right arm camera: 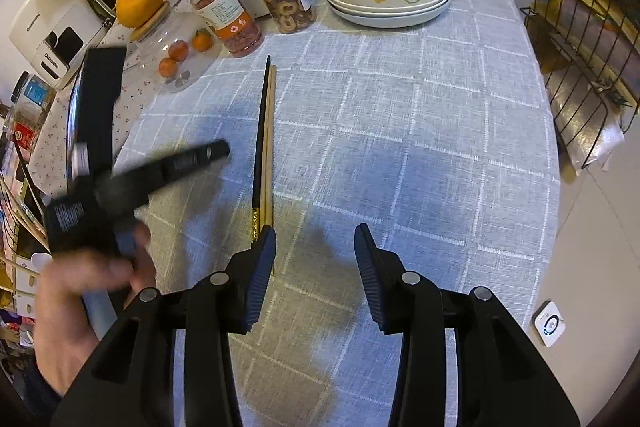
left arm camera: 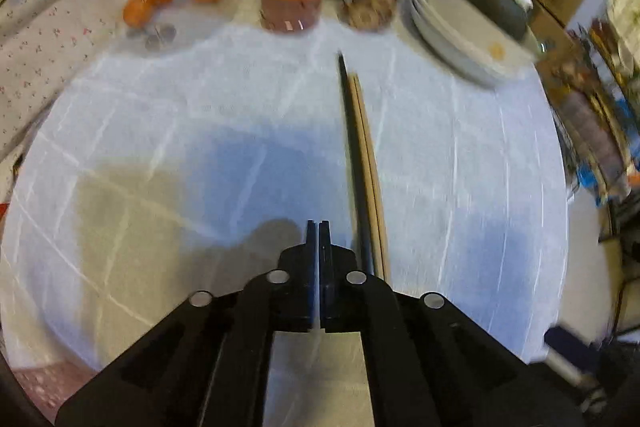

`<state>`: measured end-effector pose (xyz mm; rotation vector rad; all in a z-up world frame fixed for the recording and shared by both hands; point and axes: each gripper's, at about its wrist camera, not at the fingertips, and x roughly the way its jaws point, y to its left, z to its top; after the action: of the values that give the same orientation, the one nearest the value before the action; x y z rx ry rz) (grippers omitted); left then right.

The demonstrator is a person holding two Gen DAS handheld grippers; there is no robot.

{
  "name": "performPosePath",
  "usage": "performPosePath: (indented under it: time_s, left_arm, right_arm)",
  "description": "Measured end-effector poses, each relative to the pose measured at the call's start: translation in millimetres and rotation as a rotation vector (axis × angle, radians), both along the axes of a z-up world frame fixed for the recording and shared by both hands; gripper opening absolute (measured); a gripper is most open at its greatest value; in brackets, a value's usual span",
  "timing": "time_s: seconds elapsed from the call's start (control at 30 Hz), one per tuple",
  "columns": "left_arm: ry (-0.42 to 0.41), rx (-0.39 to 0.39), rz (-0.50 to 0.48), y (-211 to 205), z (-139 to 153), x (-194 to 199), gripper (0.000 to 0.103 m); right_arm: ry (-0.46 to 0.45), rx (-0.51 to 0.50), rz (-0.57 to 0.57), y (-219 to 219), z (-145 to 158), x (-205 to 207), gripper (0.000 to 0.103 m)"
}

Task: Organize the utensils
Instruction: 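Grasp the black chopstick with the left tool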

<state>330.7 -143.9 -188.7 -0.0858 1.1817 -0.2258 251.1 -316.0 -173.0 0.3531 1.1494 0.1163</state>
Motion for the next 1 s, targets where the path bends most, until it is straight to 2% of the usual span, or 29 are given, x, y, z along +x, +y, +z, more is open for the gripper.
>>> performPosePath:
  time_s: [0.2,0.43,0.53,0.63,0.7,0.77,0.8,0.83,0.93,1.0]
  left_arm:
    - [0.055,-0.092,0.012,1,-6,30,0.007]
    - [0.054,-0.052,-0.007,-9,-16,31,0.008]
    - [0.058,-0.075,0.0,-7,-15,30,0.008]
    - [0.057,-0.092,0.004,-5,-16,30,0.015]
    - [0.057,-0.097,0.007,-4,-17,33,0.016]
    - [0.057,-0.13,0.019,-2,-14,33,0.026]
    - [0.048,-0.138,0.022,-1,-11,31,0.036]
    - [0.041,-0.129,0.018,0,-10,29,0.04]
    - [0.04,-0.078,-0.008,-6,-10,29,0.04]
    - [0.043,-0.061,0.008,-7,-14,31,0.04]
  right_arm:
    - [0.004,0.004,0.006,2,-1,1,0.041]
    - [0.014,0.006,0.014,3,-5,4,0.041]
    - [0.015,0.006,0.016,4,-6,5,0.041]
    - [0.018,0.005,0.018,5,-6,6,0.041]
    - [0.02,0.005,0.02,5,-7,6,0.041]
    - [0.021,0.004,0.018,5,-7,6,0.041]
    - [0.021,0.005,0.017,5,-7,6,0.041]
    - [0.022,0.005,0.018,6,-7,6,0.041]
    - [0.022,0.009,0.019,6,-7,6,0.041]
    - [0.018,0.009,0.022,6,-6,6,0.041]
